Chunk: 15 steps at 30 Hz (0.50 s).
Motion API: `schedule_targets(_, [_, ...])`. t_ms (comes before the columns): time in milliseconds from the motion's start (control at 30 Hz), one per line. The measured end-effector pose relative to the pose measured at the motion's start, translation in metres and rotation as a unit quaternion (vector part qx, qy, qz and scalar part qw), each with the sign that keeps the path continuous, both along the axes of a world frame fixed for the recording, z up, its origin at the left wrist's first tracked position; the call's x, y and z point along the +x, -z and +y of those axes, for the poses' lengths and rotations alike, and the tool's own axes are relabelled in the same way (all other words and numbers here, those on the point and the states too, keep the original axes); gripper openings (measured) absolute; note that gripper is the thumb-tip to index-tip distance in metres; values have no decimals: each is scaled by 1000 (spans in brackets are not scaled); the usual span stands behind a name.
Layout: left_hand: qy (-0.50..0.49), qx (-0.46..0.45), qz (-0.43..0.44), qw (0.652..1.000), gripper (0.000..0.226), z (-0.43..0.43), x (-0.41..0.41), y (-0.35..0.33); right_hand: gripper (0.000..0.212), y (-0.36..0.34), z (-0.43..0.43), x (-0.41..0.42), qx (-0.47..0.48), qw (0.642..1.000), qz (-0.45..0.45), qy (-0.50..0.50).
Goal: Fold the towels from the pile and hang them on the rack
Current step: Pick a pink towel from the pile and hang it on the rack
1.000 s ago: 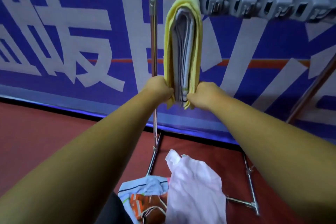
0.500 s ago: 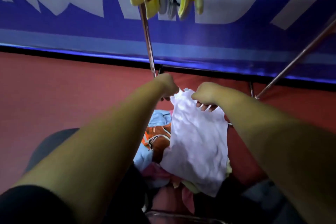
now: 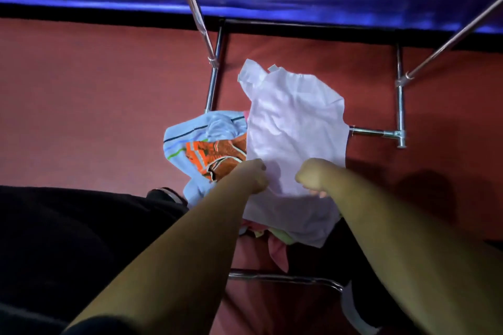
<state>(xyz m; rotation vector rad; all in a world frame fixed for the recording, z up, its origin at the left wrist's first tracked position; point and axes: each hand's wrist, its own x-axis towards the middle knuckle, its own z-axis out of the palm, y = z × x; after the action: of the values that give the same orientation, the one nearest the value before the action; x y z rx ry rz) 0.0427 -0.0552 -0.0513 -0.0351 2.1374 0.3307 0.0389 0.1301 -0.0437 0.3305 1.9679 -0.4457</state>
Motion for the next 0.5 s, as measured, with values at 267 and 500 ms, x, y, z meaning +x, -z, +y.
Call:
schedule_targets(267, [63, 28, 44, 997, 58, 5, 5, 30, 68, 43, 11, 23, -58, 995, 28, -81])
schedule_targets(500, [69, 30, 64, 995, 52, 9, -6, 32, 56, 52, 1, 30, -50, 987, 47, -144])
